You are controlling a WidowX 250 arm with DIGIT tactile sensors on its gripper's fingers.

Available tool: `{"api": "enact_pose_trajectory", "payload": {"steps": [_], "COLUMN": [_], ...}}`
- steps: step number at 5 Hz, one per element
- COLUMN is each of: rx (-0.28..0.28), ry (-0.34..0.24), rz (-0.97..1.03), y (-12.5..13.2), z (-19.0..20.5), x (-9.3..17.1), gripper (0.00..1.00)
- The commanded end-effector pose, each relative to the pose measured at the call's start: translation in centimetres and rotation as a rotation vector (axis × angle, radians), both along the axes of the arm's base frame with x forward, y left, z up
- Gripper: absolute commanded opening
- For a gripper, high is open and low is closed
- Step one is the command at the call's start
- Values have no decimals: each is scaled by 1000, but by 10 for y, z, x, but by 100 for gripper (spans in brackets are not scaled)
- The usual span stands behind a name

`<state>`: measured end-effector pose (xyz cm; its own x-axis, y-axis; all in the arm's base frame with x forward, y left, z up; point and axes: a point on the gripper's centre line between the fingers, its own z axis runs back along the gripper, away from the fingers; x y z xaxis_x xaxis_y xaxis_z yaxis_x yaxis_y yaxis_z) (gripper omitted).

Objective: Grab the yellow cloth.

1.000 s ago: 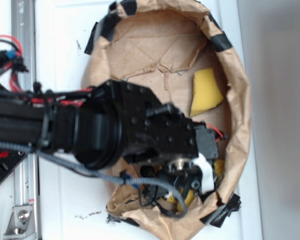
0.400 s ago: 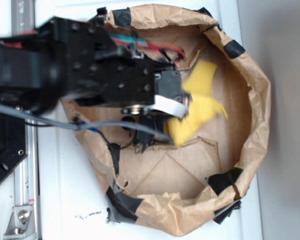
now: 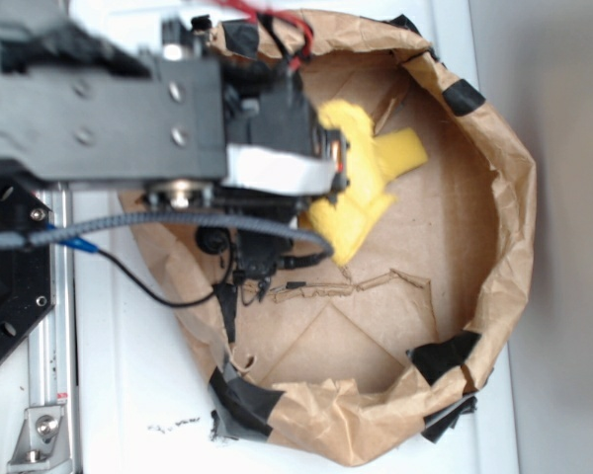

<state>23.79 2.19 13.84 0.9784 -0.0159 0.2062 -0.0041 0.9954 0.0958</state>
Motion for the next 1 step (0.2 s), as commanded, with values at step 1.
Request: {"api": "enact_pose_trajectory", "payload": {"steps": [1], "rx": [-111], "ry": [-12], "rz": [93], "y": [-9], "z": [64], "x": [-9], "gripper": [0]}}
